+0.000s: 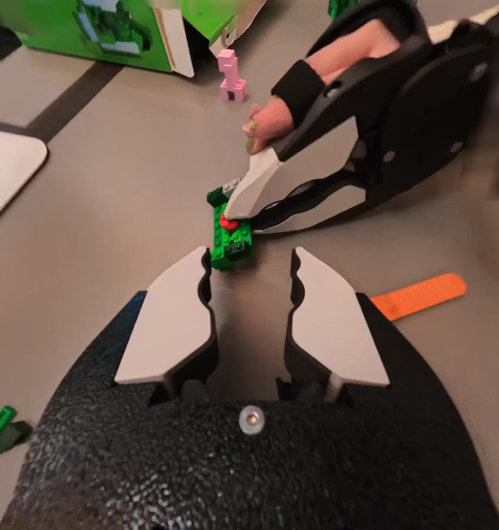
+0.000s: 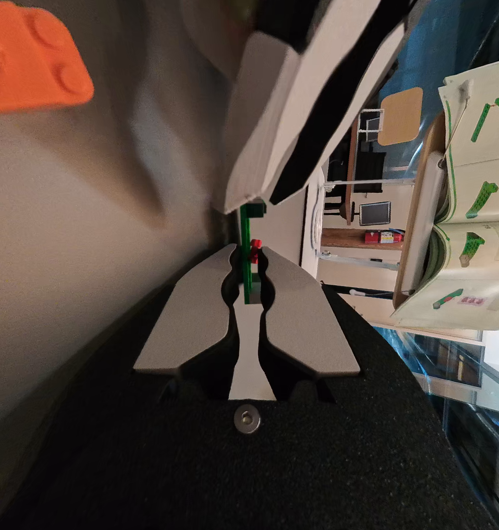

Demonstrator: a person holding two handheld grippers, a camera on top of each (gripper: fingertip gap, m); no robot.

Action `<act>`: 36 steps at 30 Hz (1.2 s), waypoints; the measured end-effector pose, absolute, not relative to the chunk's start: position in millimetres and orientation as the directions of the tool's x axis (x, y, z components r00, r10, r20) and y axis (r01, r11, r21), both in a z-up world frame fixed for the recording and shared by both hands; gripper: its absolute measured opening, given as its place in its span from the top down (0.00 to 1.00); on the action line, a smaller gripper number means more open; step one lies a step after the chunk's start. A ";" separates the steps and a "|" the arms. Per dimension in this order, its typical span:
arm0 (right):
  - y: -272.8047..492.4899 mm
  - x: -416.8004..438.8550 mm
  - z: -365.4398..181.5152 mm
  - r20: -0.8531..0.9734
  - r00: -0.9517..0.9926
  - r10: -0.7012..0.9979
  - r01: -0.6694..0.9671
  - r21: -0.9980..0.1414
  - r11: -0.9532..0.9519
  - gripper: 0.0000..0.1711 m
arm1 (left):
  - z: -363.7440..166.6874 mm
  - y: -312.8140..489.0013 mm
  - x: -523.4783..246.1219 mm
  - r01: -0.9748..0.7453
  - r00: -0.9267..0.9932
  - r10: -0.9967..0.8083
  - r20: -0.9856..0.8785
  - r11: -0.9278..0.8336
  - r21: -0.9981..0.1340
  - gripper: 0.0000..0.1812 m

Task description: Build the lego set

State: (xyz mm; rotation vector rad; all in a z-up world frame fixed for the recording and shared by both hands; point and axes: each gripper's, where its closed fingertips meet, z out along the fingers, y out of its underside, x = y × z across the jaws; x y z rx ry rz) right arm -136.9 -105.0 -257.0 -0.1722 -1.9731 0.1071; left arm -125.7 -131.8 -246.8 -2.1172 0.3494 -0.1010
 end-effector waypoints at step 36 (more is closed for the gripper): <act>-120.5 -107.2 -240.7 0.911 -0.345 0.228 -0.051 -0.260 0.964 0.93 | -236.7 -129.1 -114.4 -0.973 0.182 -0.177 -0.967 -0.172 -0.152 0.92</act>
